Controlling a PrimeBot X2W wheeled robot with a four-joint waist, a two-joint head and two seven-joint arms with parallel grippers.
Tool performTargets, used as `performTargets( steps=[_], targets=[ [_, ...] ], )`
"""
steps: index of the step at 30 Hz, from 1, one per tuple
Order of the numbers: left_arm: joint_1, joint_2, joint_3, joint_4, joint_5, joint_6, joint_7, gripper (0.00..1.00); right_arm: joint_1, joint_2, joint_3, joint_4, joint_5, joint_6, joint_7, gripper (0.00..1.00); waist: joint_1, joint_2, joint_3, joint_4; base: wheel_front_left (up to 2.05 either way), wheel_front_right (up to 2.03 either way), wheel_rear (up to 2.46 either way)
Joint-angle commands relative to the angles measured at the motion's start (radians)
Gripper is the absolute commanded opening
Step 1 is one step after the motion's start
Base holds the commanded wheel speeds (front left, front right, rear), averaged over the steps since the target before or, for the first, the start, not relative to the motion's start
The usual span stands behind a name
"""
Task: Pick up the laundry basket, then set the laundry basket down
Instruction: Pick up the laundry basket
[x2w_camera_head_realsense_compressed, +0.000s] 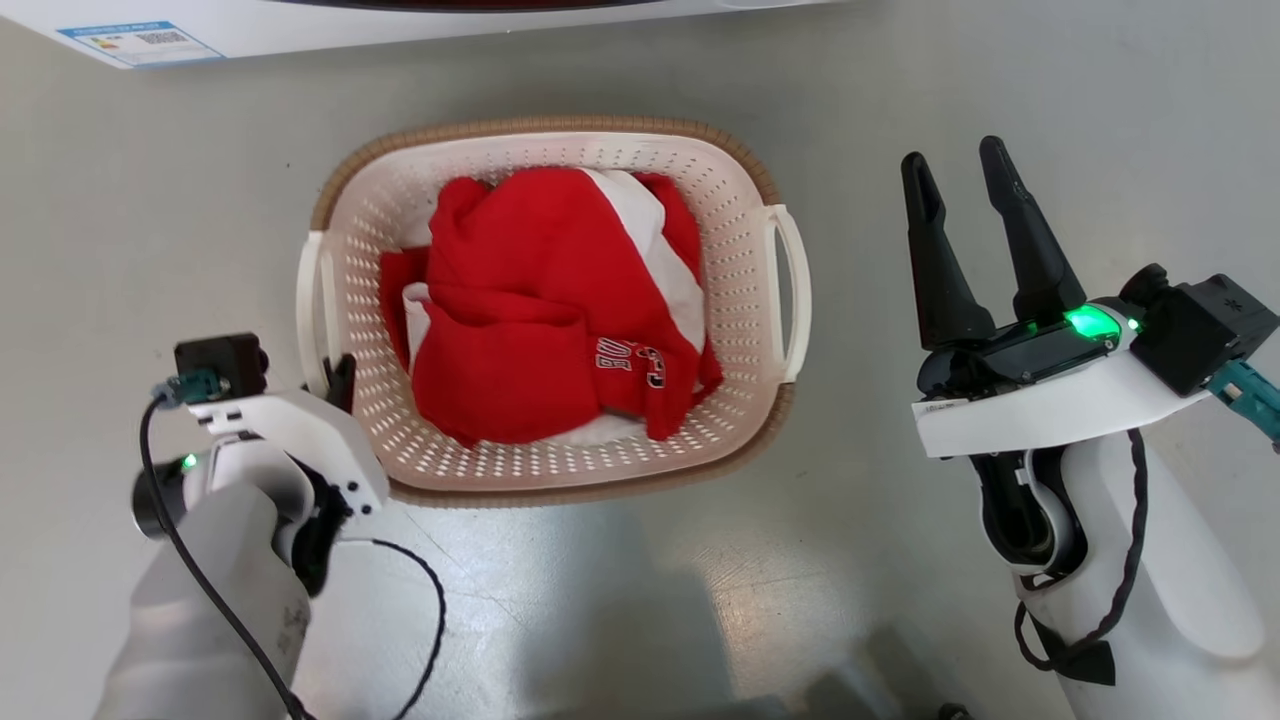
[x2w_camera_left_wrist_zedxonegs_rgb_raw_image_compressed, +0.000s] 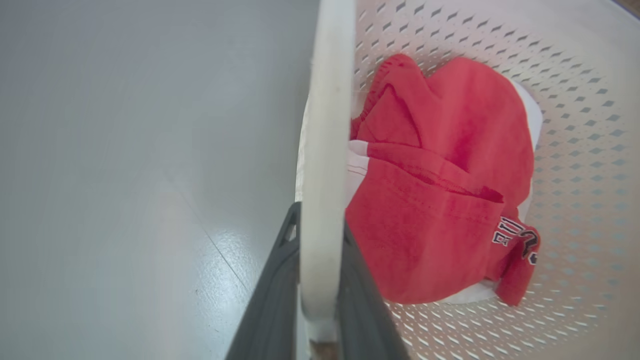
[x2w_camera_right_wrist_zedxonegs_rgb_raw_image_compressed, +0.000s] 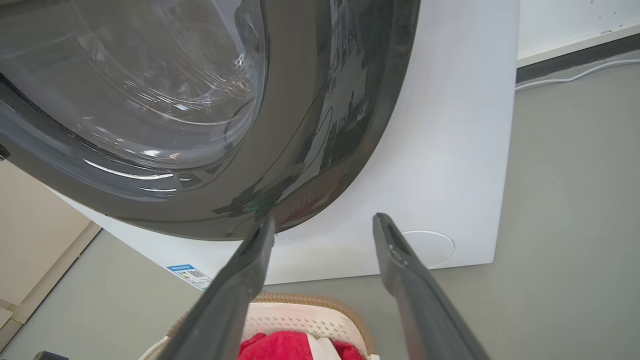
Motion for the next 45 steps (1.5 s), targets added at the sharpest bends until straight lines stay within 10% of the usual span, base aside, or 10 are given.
performTargets(
  steps=[1,23,28,30,45],
  targets=[
    [0.037,0.015,0.009,-0.022,-0.036,-0.005,-0.01,0.0,0.02,0.009,0.027,-0.016,0.005,0.007,-0.009,1.0,-0.0001,0.0,-0.004,-0.003,0.0,0.0,0.0],
    [0.026,-0.015,-0.133,0.054,-0.209,-0.005,-0.044,0.0,0.013,0.002,0.039,-0.005,0.012,0.007,-0.009,1.0,-0.0001,0.0,-0.001,-0.014,0.0,0.0,0.0],
    [0.023,-0.017,-0.148,0.069,-0.226,-0.005,-0.054,0.47,0.012,0.0,0.043,0.001,0.014,0.007,-0.009,1.0,-0.0001,0.0,-0.002,-0.015,0.0,0.0,0.0],
    [0.022,-0.019,-0.151,0.077,-0.234,-0.005,-0.056,1.0,0.011,0.0,0.044,0.003,0.015,0.007,-0.009,1.0,-0.0001,0.0,-0.003,-0.015,0.0,0.0,0.0],
    [0.023,-0.008,-0.183,0.097,-0.251,-0.005,-0.067,1.0,0.014,0.004,0.048,0.02,0.017,0.007,-0.009,1.0,-0.0001,0.0,-0.034,-0.014,0.0,0.0,0.0]
  ],
)
